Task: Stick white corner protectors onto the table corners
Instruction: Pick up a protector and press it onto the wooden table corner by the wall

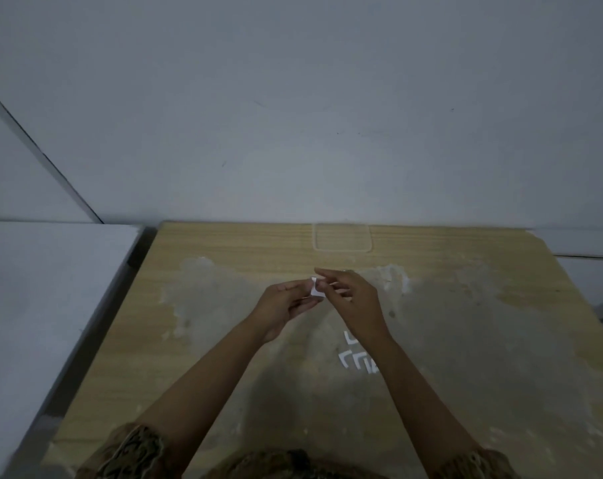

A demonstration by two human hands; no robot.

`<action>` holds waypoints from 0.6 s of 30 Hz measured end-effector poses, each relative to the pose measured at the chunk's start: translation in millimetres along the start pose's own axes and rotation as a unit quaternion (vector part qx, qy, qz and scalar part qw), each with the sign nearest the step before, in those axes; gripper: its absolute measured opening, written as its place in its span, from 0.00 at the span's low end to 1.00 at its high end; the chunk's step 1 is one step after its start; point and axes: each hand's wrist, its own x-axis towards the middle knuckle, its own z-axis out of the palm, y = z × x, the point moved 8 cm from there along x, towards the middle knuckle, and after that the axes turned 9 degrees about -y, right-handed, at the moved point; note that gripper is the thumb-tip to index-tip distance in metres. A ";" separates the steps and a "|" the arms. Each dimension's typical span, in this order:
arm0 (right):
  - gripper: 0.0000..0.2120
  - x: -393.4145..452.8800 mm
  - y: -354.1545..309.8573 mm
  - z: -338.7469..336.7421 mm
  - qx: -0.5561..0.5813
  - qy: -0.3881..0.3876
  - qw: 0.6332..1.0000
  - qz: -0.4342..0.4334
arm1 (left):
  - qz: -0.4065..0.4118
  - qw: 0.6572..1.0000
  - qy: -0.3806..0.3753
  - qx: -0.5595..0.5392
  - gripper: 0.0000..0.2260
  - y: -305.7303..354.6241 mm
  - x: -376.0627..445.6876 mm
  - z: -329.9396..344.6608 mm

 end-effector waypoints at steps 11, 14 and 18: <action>0.04 -14.2 -12.5 7.9 -0.008 0.007 1.000 0.004 | -0.001 1.000 0.002 -0.016 0.12 -4.5 -17.2 -6.6; 0.02 -16.1 -8.8 9.1 -0.002 0.005 1.000 0.012 | -0.003 1.000 0.007 -0.013 0.11 -8.8 -18.0 -9.9; 0.03 -16.3 -4.7 14.0 -0.015 -0.019 1.000 0.017 | -0.007 1.000 0.006 -0.011 0.11 -11.9 -19.3 -11.9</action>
